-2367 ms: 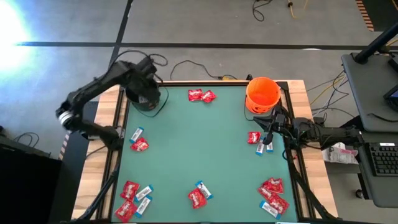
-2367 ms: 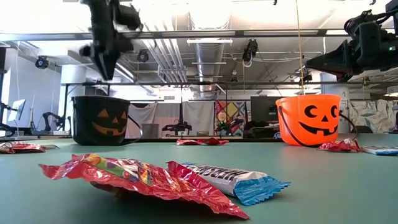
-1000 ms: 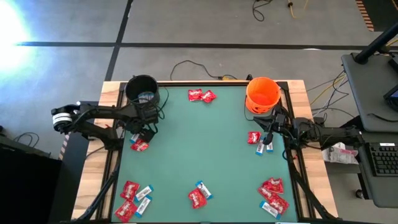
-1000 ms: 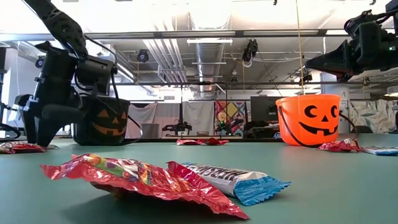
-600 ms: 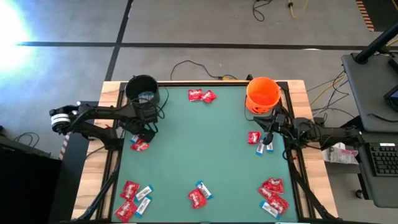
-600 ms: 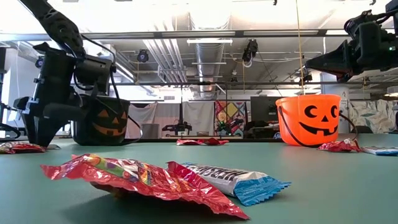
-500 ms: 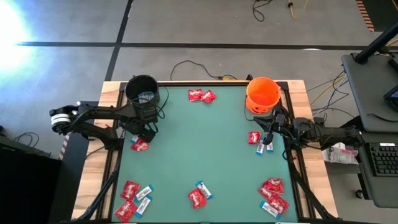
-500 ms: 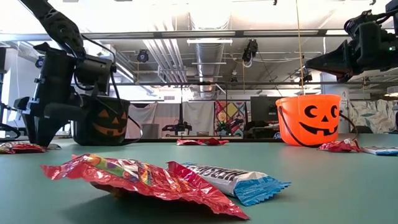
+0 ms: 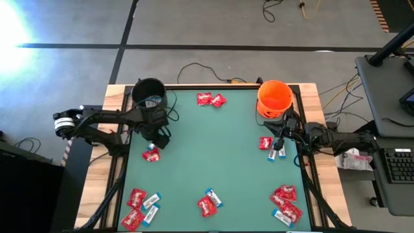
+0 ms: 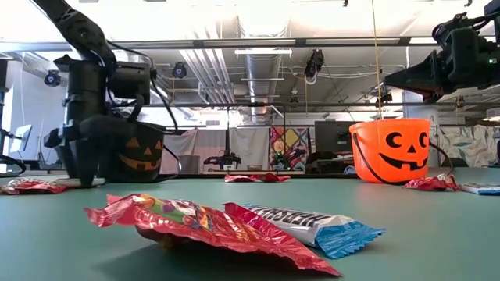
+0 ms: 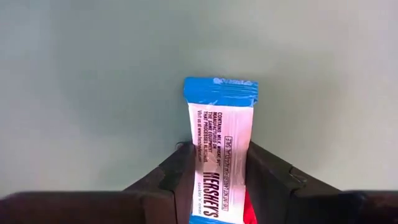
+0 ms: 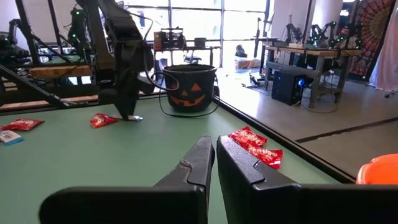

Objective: Sort candy by brand, put in halloween buckets
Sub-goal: Put the white chocolate into the black bucket

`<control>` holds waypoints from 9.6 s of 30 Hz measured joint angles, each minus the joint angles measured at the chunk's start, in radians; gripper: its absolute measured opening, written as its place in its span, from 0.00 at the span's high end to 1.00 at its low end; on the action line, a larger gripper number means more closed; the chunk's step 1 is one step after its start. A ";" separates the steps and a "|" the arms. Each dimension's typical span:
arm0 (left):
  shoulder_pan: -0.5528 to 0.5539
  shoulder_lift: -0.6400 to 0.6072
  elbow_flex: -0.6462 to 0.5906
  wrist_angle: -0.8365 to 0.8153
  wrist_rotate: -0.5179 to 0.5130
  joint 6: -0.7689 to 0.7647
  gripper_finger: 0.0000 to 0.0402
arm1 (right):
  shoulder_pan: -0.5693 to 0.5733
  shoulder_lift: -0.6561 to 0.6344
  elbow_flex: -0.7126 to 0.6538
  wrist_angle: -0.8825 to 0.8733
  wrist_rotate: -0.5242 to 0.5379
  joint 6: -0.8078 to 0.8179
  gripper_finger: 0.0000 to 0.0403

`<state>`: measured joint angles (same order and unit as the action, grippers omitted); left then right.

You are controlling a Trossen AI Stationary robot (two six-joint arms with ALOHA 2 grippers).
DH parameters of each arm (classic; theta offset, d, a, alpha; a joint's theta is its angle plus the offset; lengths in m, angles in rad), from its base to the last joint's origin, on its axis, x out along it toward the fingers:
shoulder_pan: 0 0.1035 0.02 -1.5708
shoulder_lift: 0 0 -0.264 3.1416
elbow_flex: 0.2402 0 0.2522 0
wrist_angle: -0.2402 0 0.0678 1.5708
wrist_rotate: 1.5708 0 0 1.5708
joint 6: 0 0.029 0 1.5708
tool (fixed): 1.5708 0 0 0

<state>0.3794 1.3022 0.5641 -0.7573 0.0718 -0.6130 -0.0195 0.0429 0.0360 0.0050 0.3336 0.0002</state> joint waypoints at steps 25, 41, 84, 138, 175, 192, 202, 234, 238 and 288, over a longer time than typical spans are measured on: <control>0.219 0.009 0.797 -0.390 -0.369 0.368 0.73 | 0.000 0.000 0.000 0.000 0.000 0.000 0.96; 0.552 0.209 0.672 -0.286 -0.273 0.335 0.73 | 0.000 0.000 0.000 0.000 0.000 0.000 0.96; 0.676 0.101 0.606 -0.137 -0.120 0.406 0.35 | 0.000 0.000 0.000 0.000 0.000 0.000 0.96; -0.775 0.701 0.468 1.032 -0.077 0.637 0.42 | 0.000 0.021 -0.006 0.015 -0.039 0.316 0.96; -0.585 0.527 0.133 1.249 -0.116 0.630 0.43 | 0.200 0.668 -0.024 0.446 0.132 0.470 0.96; -0.457 0.738 0.208 1.362 0.122 0.591 0.52 | 0.200 0.662 0.008 0.450 0.154 0.573 0.96; -0.436 0.705 0.201 1.293 0.144 0.619 0.81 | 0.200 0.694 0.157 0.449 0.320 0.323 0.96; -0.444 0.253 0.008 0.937 0.069 0.500 0.63 | 0.203 1.696 0.530 0.933 0.092 0.041 0.88; -0.449 0.253 -0.029 1.001 0.064 0.478 0.55 | 0.201 1.764 0.597 0.913 0.084 0.041 0.75; -0.301 -0.039 -0.072 1.068 -0.320 0.616 0.77 | 0.200 1.251 0.693 0.139 0.164 0.030 0.33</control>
<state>0.0786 1.2629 0.4922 0.3108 -0.2479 0.0028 0.1810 1.2940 0.7286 0.1439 0.4978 0.0300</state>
